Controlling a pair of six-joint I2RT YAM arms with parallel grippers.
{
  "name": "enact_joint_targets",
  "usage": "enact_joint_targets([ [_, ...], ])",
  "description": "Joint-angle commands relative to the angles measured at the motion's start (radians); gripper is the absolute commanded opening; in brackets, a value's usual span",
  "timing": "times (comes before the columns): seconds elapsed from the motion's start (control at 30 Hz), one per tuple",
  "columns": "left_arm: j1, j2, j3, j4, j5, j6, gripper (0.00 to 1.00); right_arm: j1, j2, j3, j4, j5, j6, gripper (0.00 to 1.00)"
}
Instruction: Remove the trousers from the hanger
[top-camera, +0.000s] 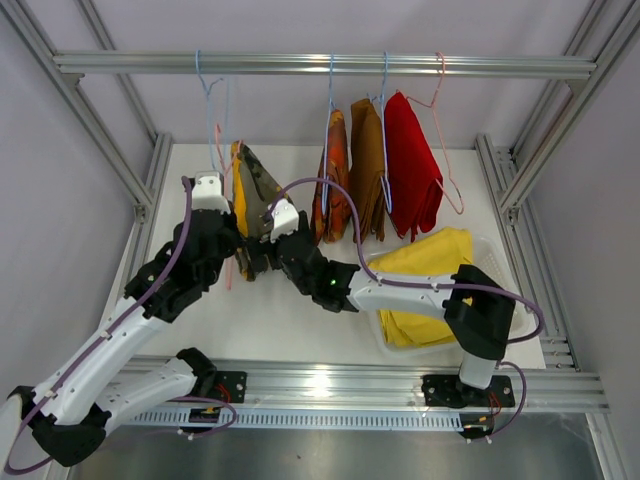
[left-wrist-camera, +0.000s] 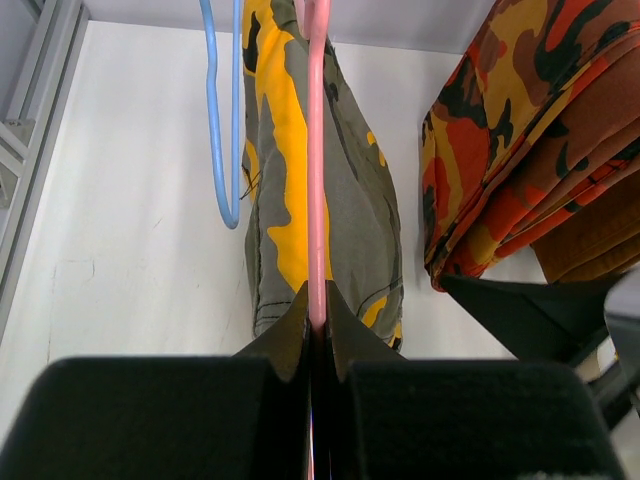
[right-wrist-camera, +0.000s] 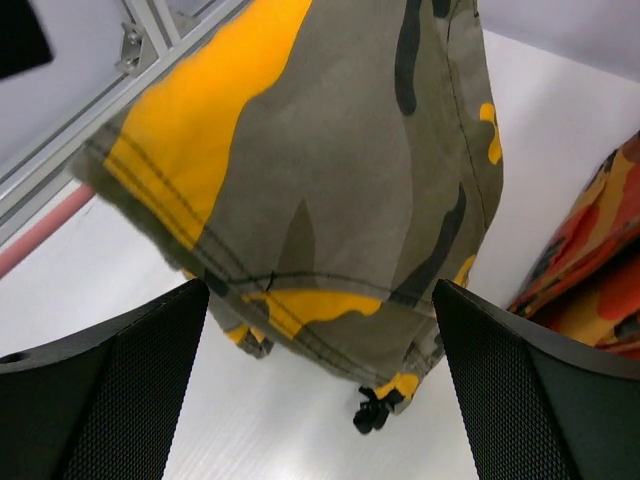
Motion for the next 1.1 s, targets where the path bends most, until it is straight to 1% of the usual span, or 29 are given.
enact_joint_targets([
  [0.0,0.005,-0.009,0.030,0.138,-0.009,0.010,0.00,-0.019,0.037,0.064,0.055,-0.046,-0.001,1.00],
  [0.27,0.015,-0.004,0.033,0.131,0.003,0.003,0.00,-0.051,0.101,0.135,0.052,-0.098,-0.001,0.99],
  [0.43,0.028,0.000,0.036,0.129,0.020,-0.003,0.00,-0.052,0.101,0.126,0.055,-0.122,0.008,1.00],
  [0.83,0.035,0.002,0.041,0.115,0.037,-0.013,0.00,-0.028,0.107,0.103,0.061,-0.082,-0.019,1.00],
  [1.07,0.035,-0.001,0.041,0.117,0.043,-0.013,0.00,-0.042,0.124,0.110,0.053,-0.059,-0.036,1.00],
])
